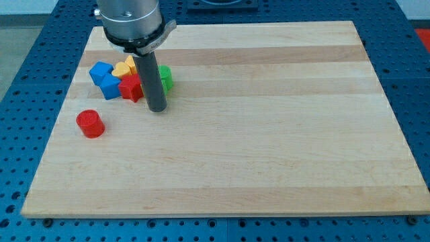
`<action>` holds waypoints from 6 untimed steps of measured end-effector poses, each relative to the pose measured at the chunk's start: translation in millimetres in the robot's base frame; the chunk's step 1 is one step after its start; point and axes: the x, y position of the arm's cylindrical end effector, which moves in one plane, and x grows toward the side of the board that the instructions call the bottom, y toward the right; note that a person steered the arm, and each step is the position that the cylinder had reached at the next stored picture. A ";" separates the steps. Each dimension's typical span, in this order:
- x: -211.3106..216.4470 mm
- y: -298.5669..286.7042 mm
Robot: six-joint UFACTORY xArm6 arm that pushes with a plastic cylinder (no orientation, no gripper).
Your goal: Separate the green blocks from the group of blocks
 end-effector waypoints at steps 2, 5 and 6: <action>13.8 0.4; 19.2 -50.3; 2.2 -50.3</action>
